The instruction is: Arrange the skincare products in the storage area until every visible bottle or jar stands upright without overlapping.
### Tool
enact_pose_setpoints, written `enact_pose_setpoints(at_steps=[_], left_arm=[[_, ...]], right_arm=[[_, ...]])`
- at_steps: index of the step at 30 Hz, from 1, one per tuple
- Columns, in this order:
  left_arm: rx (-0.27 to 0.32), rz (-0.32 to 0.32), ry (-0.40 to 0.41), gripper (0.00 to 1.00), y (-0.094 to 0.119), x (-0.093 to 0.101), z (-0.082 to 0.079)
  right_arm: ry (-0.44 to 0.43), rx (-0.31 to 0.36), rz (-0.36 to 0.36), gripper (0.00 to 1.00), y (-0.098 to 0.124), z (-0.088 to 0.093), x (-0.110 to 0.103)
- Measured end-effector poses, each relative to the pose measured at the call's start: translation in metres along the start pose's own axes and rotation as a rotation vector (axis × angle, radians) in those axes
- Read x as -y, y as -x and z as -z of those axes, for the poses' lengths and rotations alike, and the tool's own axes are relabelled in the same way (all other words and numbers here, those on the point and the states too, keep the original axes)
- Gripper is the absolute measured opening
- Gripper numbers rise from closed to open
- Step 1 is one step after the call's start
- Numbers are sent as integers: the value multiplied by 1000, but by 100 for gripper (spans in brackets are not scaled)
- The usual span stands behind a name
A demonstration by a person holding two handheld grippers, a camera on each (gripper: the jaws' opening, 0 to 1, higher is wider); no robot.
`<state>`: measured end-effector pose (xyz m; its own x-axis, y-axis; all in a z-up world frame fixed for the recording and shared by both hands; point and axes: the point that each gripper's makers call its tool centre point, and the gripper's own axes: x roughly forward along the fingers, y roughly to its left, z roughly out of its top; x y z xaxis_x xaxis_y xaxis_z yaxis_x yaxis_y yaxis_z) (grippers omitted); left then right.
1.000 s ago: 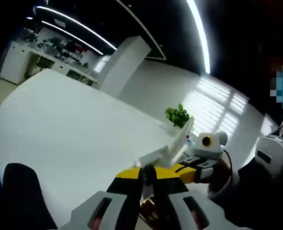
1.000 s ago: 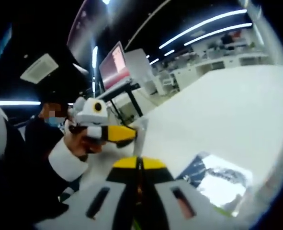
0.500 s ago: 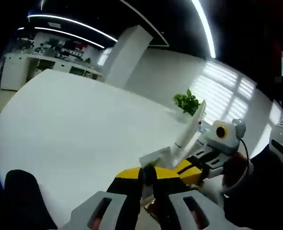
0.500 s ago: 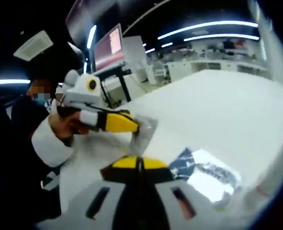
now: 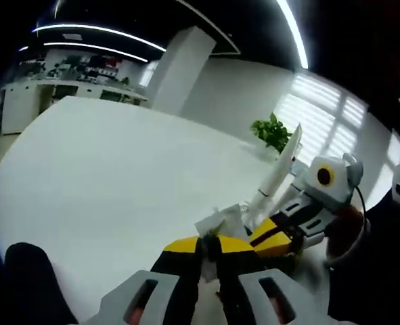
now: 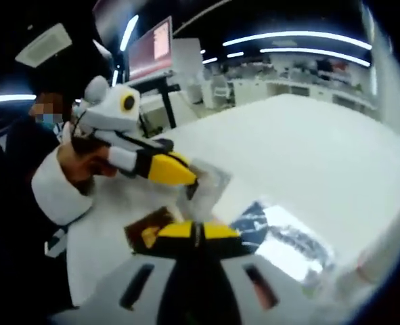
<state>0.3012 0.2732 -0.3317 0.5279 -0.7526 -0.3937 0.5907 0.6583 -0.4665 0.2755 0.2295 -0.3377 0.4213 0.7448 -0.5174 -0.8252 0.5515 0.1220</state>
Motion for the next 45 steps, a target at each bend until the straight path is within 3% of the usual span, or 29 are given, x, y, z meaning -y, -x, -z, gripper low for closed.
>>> enact_pose_setpoints(at_steps=[23,33,35,36,45], left_arm=[[-23,-30,-45,7,-11,-14,6],[-42,-65,-135,7,-12,-16,9],[-67,-109,-178,5,-11,-25,11],[-56,-79,-176,5,-14,-18,11],[-65,-59,-204,5,-18,-15,13]], right_arm=[[145,-65,67,6,-8,5,5],[211,-94,86,10,-9,5,7],[214,-97,95,11,-9,5,9],[219,-95,98,11,-8,4,10],[209,-57,120,9,-4,-3,13]])
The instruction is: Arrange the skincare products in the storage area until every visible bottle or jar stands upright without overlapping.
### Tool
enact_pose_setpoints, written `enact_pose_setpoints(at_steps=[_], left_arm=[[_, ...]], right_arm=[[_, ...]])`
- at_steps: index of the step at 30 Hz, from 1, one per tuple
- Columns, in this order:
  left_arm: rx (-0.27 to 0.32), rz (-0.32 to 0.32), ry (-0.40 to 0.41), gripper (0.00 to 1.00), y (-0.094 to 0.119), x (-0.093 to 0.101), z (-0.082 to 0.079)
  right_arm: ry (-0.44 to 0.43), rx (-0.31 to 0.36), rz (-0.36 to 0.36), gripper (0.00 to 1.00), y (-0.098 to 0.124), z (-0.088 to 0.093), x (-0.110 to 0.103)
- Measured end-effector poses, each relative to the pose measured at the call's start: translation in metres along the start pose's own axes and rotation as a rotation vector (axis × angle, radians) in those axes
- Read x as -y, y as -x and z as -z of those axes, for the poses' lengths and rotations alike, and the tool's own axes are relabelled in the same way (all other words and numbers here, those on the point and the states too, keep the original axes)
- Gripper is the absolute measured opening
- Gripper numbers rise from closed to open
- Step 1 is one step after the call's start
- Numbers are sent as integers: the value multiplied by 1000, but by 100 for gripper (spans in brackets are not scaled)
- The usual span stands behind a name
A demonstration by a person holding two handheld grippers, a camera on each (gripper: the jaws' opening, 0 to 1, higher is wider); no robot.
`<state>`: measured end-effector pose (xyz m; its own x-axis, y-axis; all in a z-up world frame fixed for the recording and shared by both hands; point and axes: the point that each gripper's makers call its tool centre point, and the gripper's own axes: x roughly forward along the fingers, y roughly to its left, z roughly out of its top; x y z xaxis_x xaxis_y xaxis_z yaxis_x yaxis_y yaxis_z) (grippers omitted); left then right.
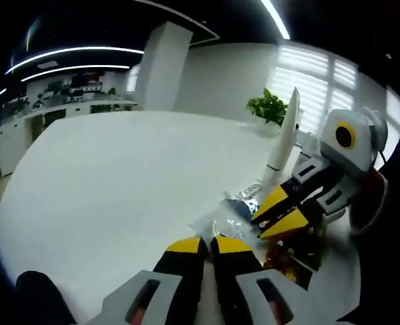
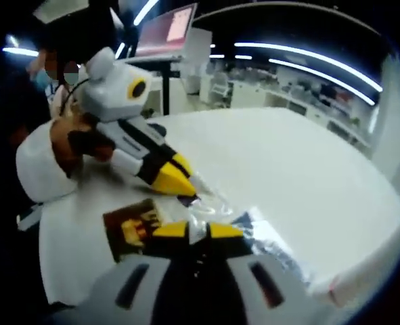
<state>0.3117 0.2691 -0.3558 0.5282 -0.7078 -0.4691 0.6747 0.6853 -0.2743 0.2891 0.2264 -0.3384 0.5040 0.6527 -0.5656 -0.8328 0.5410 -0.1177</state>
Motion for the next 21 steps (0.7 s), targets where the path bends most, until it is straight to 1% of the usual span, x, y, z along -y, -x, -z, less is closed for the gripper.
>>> enact_pose_setpoints(at_steps=[3,7,10,13,18,21], left_arm=[[-2,2,-6,5,0,1,0],[-4,5,-4,5,2,1,1],[0,11,2,7,2,3,1],[3,9,-10,7,2,3,0],[8,-11,-38,9,2,1,-1],[14,2,-27,14,4,2,-1]], right_arm=[[2,0,2,8,-2,1,2],[11,18,4,2,-4,-4,3],[8,7,-21,1,-8,-1,-3],[18,-4,-26,0,-10,2,-6],[24,0,-39,0,-12,2,-10],[14,14,-46,0,-13,2,-11]])
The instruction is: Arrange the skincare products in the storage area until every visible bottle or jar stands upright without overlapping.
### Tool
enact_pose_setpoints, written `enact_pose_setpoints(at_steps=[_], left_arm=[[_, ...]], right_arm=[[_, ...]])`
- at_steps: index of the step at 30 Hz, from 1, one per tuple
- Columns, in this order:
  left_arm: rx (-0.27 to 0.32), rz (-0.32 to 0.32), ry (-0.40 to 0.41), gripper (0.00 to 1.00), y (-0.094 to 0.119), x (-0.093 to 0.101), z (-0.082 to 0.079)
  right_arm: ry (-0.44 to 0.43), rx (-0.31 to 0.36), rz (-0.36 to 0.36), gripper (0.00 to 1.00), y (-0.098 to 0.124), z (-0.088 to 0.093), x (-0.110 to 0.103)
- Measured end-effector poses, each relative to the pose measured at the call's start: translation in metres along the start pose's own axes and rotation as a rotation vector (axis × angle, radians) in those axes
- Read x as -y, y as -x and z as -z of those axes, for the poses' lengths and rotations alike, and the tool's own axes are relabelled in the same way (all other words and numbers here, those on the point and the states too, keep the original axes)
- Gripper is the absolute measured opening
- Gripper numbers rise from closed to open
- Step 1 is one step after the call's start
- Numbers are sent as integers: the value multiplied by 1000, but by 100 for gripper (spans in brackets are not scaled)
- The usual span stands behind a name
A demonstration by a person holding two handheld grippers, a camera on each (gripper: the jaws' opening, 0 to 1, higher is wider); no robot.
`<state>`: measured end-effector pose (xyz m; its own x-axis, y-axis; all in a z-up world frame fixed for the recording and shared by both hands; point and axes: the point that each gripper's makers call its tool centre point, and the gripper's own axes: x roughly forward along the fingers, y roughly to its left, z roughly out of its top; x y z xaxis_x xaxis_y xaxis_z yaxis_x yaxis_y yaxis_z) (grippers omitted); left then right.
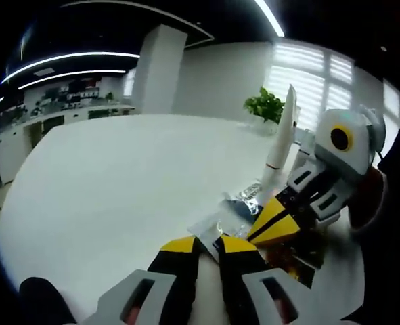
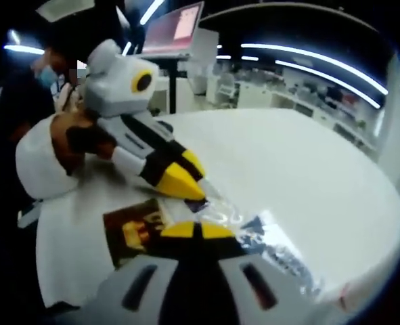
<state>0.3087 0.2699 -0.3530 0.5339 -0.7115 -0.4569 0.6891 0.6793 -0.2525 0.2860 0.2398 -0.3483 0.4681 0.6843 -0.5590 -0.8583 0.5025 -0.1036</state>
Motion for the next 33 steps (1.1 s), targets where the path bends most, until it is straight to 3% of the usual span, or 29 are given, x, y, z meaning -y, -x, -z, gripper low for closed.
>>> enact_pose_setpoints(at_steps=[4,6,11,18,25,28,33], left_arm=[[0,-19,-9,18,4,-1,1],[31,-65,-29,19,9,-8,-5],[92,-58,-27,16,16,-4,-18],[23,7,-19,11,1,9,-4],[19,7,18,11,1,5,-3],[16,14,21,11,0,6,-3],[1,18,-5,3,0,5,0]], right_arm=[[-8,8,-2,0,0,0,-1],[-7,8,-3,0,-1,-1,-2],[-24,12,-5,0,-2,-1,-2],[-27,22,2,0,-3,-3,-3],[-58,83,51,0,13,-10,10],[-65,79,64,0,22,-6,12],[-5,39,167,0,31,7,29]])
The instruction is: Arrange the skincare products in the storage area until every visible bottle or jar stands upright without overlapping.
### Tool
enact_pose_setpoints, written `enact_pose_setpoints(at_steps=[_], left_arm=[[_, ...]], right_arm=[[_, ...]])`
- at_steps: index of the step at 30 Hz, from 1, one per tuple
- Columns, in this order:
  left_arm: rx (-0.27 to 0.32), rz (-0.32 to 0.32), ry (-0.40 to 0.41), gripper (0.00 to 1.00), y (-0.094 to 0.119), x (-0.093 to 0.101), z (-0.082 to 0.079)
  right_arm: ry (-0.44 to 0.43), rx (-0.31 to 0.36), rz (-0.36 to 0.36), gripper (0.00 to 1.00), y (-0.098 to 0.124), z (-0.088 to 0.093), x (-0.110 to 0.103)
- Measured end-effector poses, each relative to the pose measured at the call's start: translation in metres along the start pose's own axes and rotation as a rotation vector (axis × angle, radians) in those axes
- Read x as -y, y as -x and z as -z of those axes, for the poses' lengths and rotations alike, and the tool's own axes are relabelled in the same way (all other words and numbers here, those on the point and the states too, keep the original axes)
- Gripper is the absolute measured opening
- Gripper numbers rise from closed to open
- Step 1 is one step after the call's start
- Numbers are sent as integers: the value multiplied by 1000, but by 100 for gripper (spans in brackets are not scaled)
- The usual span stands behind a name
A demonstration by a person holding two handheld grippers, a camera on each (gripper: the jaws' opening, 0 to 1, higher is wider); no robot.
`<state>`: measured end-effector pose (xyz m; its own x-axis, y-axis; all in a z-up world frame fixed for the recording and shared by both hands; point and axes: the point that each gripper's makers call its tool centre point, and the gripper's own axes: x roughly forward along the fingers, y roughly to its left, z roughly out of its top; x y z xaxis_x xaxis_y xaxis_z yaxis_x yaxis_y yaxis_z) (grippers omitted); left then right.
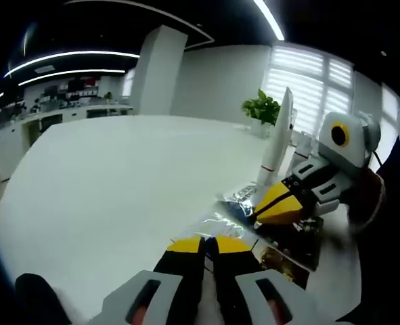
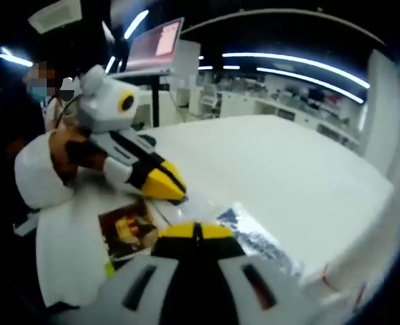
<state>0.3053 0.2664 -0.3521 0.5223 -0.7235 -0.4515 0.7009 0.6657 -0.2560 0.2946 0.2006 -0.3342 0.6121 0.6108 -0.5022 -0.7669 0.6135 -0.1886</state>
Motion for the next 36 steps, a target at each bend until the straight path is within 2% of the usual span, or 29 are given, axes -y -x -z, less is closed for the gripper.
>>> enact_pose_setpoints(at_steps=[1,5,11,30,36], left_arm=[[-2,1,2,3,0,-1,0],[-20,5,-8,2,-1,-1,0],[-26,5,-12,2,-3,-1,0],[-2,-4,13,4,-3,-2,-4],[10,-1,22,4,-2,0,-4]], right_arm=[[19,8,24,0,0,0,4],[133,-51,108,0,2,6,17],[119,-63,90,0,-4,11,14],[70,5,4,0,-15,6,1],[60,13,11,0,-15,7,1]])
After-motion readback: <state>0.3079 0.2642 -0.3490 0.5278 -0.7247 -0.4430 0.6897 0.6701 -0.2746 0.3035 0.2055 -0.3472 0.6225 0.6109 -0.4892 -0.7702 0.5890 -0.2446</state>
